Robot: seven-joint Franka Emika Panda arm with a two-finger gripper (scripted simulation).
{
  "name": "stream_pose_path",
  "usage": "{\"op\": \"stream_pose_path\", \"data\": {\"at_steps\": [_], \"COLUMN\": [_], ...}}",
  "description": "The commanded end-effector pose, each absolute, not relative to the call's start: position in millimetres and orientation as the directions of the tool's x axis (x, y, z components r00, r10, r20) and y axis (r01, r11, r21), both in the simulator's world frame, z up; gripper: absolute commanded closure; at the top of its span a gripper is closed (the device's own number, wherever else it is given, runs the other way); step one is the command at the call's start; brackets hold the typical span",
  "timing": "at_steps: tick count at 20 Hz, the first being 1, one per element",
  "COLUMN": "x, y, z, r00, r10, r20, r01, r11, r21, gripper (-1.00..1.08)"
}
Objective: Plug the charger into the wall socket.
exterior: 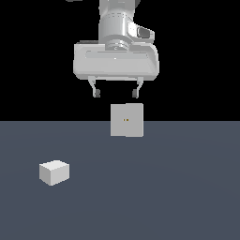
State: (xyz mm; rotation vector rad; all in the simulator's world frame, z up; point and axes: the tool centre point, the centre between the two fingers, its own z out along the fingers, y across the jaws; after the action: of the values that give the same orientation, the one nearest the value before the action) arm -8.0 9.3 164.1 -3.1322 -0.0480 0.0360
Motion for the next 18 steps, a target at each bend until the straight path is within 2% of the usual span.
{"op": "stream_pose_path", "data": {"at_steps": [1,9,18], "x": [-8,-11,-23], "y": [9,18,46], "z": [164,158,136], "r00": [0.999,0.996,0.959], "r10": [0.031,0.088,0.284], "r20": [-0.023,-0.014,0.018], "r01": [0.031,0.088,0.284], "r11": [-0.999,-0.996,-0.959], "r21": [-0.009,-0.012,-0.02], "gripper": [-0.92,-0.92,-0.92]}}
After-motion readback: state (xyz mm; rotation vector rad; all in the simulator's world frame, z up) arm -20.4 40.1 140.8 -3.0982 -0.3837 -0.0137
